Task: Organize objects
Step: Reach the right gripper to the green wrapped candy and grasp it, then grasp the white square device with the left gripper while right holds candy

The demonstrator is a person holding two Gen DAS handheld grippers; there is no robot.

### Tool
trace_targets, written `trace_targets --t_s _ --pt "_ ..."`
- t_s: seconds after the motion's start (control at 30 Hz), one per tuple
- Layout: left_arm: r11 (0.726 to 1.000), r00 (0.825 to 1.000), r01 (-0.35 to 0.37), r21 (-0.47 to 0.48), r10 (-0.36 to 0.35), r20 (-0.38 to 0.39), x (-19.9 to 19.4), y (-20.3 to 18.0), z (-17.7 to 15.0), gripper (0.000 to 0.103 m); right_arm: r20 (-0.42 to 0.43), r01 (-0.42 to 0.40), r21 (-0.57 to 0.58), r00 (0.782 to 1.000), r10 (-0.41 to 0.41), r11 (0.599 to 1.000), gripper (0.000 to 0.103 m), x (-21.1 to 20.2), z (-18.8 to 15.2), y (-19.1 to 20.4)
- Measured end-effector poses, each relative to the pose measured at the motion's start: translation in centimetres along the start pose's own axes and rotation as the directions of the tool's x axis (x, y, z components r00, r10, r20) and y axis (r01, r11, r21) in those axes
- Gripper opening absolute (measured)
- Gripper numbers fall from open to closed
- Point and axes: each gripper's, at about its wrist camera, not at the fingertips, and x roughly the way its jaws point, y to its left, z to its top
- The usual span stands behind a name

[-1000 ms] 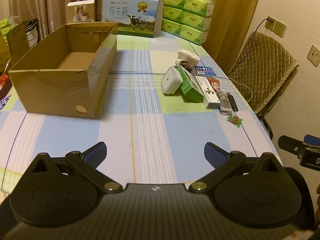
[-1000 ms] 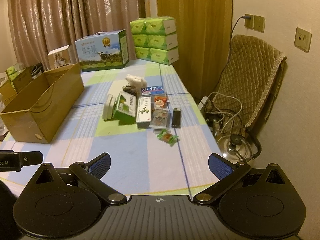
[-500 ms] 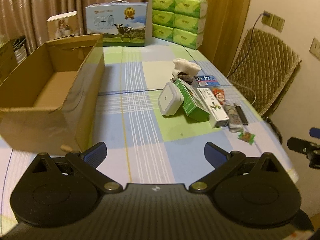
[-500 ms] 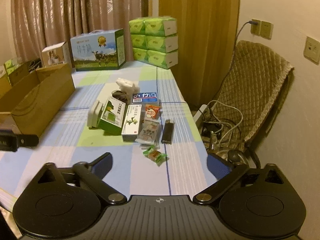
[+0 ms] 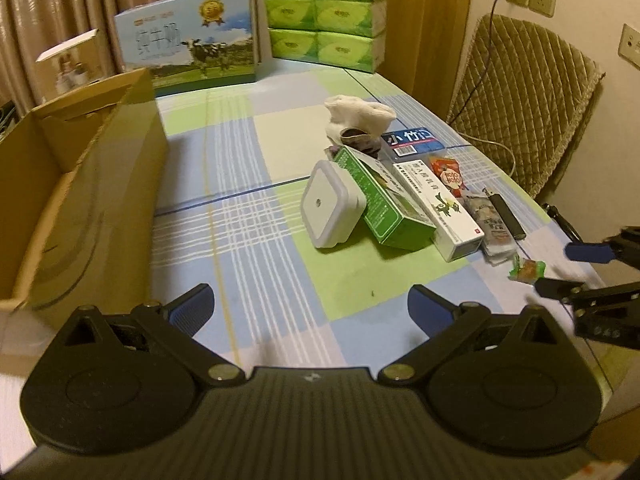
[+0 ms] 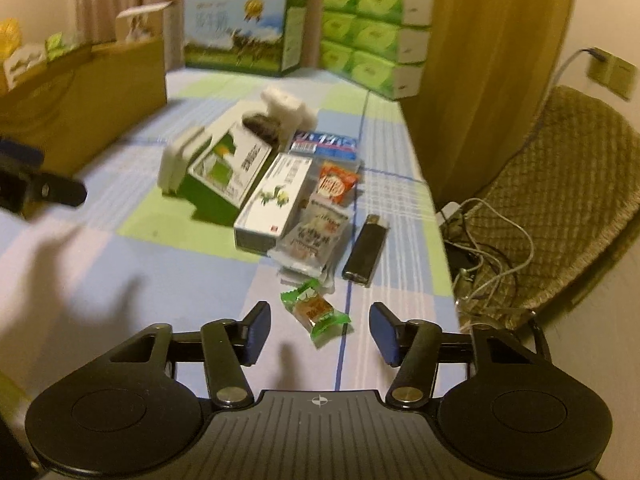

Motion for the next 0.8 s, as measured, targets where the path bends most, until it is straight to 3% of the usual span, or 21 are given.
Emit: trace_targets --t_s 0.4,0.5,0.8 --pt "1.000 0.999 0.030 0.002 -0.030 -0.023 3.9 0.0 0.2 0.098 -0.010 -0.049 -0.114 0.999 0.048 0.992 0.035 3.6 -0.1 -0.6" --pt "0.999 0.999 0.032 0.002 -0.032 -0.025 4.3 0.0 0.2 0.098 -0.030 -0.061 -0.088 0.998 0.058 0.994 0.020 3.6 0.1 -0.8" --pt "0.999 0.999 0.044 0.018 -0.044 -0.014 4.7 -0.1 0.5 0.092 -0.004 -0.050 0.006 0.999 0.050 0.999 0.018 2.0 0.1 -0.4"
